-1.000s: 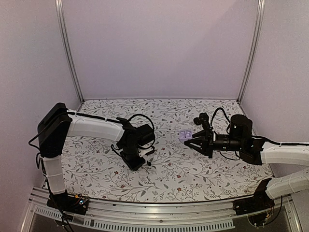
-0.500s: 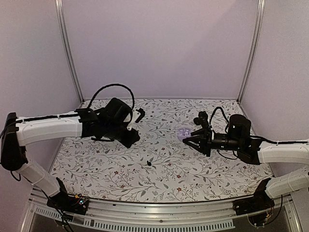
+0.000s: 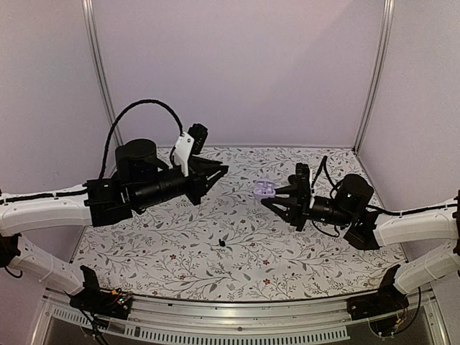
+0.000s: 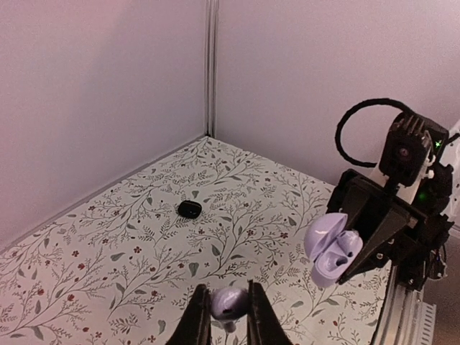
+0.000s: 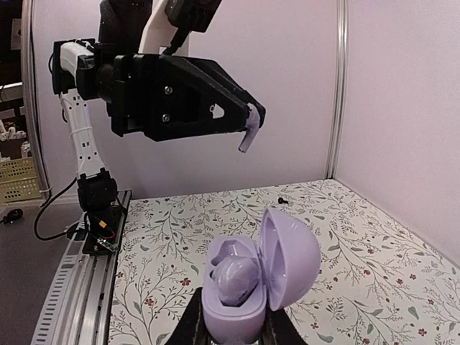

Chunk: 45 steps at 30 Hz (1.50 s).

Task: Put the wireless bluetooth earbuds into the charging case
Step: Insert the left earbud into the left side groove of the charging case.

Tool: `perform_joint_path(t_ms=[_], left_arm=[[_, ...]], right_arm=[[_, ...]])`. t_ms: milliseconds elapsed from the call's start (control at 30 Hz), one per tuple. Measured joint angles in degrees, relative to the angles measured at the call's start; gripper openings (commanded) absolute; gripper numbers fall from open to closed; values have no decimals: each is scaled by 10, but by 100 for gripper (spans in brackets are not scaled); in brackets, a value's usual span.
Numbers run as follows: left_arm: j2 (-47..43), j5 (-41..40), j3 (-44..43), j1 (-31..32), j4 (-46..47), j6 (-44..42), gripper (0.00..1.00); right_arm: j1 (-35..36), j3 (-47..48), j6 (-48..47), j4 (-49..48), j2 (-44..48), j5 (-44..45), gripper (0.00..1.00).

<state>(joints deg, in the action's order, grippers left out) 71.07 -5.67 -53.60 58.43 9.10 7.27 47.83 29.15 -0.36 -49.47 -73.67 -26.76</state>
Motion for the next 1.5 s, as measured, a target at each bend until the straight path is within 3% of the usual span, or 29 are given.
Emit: perform_joint_path(t_ms=[267,500,1500], left_arm=[[0,21,23,37,107,-32,8],[6,20,25,52,140,-56,8],[60,-9,3,64,127,-92,8]], right_arm=[[24,2,-25,-51,-27,30,0],[47,23,-16,-60,-50,68,0],[63,56,42,-61,-70,94,0]])
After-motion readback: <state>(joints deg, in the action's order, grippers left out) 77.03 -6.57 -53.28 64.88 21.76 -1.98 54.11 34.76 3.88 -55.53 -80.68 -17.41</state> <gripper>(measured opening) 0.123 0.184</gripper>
